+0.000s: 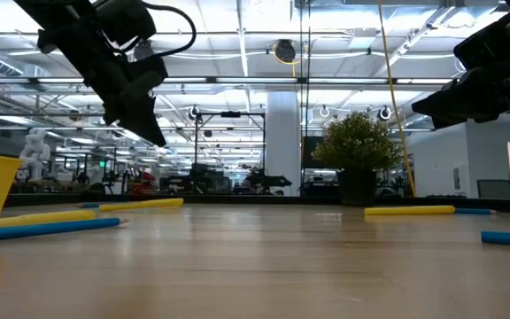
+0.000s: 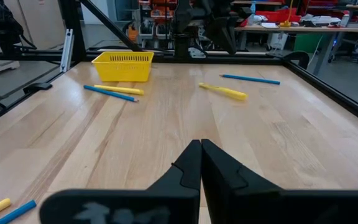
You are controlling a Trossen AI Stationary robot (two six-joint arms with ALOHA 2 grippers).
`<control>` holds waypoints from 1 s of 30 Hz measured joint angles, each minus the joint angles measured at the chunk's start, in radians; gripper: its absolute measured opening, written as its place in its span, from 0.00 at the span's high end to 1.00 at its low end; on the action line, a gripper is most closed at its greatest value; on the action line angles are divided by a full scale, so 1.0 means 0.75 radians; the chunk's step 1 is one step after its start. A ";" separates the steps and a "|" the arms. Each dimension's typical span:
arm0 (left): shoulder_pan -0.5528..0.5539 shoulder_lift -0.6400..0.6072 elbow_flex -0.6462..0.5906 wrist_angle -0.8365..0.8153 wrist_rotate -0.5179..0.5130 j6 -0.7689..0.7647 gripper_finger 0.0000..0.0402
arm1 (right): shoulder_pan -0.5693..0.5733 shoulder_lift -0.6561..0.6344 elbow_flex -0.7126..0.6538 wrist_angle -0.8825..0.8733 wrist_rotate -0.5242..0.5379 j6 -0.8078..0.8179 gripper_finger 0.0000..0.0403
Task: Sort pens & pencils
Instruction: Put the top left yellow pen into the yellow bin
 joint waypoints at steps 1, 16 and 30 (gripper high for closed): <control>0.004 0.004 0.000 0.000 0.000 0.000 1.00 | 0.000 0.000 0.000 0.000 0.000 0.000 1.00; 0.077 0.354 0.002 0.158 0.069 0.002 0.63 | 0.000 0.000 0.000 0.000 0.000 0.000 1.00; 0.086 0.574 0.006 0.268 0.003 -0.051 0.52 | 0.000 0.000 0.000 0.000 0.000 0.000 1.00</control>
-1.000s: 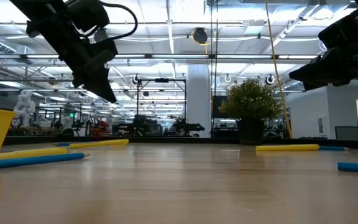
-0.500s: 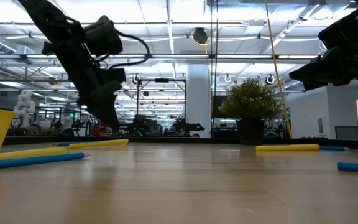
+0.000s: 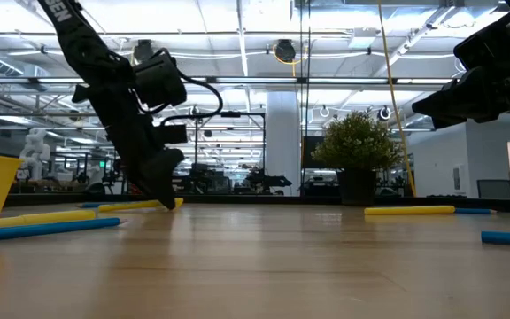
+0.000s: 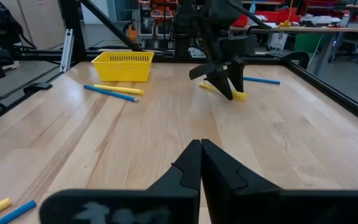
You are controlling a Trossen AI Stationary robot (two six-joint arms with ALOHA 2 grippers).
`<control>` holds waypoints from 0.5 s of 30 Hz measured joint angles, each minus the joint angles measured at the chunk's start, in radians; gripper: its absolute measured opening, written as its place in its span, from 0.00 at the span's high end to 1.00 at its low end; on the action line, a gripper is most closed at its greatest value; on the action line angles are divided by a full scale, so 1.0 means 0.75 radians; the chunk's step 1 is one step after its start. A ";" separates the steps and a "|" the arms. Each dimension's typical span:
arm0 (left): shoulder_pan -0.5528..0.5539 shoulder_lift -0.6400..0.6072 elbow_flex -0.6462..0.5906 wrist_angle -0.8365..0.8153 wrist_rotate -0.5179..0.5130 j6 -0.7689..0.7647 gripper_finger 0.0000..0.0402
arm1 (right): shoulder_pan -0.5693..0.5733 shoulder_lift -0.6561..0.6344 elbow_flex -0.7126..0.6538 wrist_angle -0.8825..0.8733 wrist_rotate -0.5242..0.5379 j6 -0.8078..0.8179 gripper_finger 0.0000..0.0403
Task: Sort pens & pencils
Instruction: Put the top left yellow pen into the yellow bin
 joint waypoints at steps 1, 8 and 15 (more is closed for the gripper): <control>0.000 0.004 0.000 0.005 0.002 -0.001 0.52 | 0.000 0.000 -0.001 0.000 0.000 0.000 1.00; 0.000 0.010 0.001 -0.006 0.058 -0.005 0.61 | 0.000 0.000 0.000 0.000 0.000 0.000 1.00; -0.002 -0.003 0.002 -0.036 0.086 0.023 0.91 | 0.000 0.000 -0.001 0.000 0.000 0.000 1.00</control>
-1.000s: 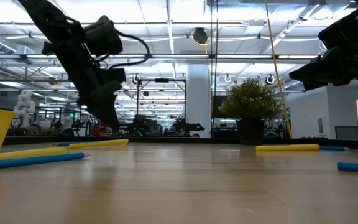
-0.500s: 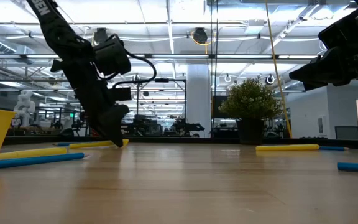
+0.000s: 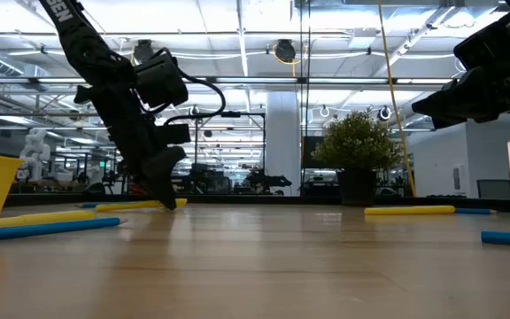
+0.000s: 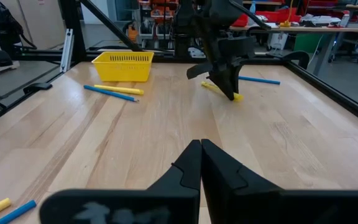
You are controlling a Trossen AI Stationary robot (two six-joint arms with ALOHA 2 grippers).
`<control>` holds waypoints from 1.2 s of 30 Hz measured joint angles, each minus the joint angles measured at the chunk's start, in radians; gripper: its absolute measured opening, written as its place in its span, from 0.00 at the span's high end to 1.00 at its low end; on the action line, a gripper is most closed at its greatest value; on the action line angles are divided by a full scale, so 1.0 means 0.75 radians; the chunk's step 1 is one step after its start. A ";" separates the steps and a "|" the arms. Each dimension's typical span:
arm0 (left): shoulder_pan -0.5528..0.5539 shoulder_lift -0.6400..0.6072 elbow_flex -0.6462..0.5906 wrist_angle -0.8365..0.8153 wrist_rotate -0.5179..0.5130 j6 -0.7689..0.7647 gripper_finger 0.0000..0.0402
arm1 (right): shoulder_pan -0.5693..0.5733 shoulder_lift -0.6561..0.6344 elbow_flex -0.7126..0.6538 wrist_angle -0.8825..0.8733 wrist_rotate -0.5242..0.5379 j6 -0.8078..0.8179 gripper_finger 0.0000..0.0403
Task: Sort pens & pencils
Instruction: Put the top left yellow pen into the yellow bin
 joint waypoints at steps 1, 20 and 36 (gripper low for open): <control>0.000 -0.008 -0.002 -0.005 -0.001 0.008 0.91 | 0.000 0.000 0.001 0.000 0.000 0.000 1.00; -0.075 -0.799 -0.008 0.102 -0.018 0.281 0.91 | 0.000 0.000 0.001 0.000 0.000 0.000 1.00; -0.251 -1.210 -0.354 0.682 0.040 0.388 0.91 | 0.000 0.000 0.000 0.000 -0.001 0.001 1.00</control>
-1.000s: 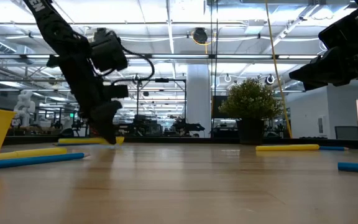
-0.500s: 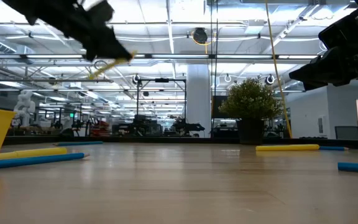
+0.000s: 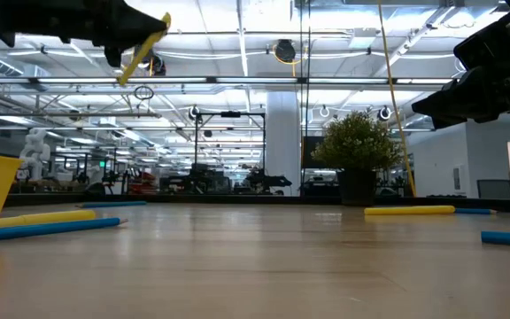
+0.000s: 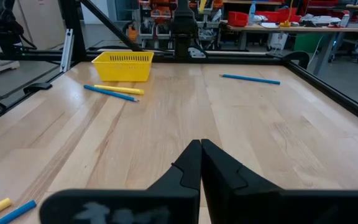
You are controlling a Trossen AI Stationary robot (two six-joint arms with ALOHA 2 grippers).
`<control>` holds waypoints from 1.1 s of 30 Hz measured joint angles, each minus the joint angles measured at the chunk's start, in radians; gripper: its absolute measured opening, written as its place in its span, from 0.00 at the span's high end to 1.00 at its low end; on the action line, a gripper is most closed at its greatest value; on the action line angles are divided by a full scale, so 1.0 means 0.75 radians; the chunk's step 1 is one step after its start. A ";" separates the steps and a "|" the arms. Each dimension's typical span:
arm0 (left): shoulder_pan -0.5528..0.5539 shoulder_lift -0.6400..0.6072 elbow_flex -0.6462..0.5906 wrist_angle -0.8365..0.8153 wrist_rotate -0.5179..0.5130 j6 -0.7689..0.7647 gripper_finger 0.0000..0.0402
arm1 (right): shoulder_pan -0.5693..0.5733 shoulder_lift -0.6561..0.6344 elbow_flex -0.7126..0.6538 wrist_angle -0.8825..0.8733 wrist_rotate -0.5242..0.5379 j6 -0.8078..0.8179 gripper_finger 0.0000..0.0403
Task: Sort pens & pencils
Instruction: Put the top left yellow pen into the yellow bin
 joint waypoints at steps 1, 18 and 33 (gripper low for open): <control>0.000 -0.015 0.000 -0.008 0.024 0.006 0.91 | 0.000 0.000 0.000 0.000 0.000 0.000 1.00; 0.000 -0.061 0.000 -0.118 0.109 0.041 0.91 | -0.001 0.000 0.000 0.205 0.003 0.259 1.00; 0.000 -0.059 0.000 -0.117 0.109 0.028 0.91 | 0.007 0.452 0.031 1.079 -0.045 0.185 1.00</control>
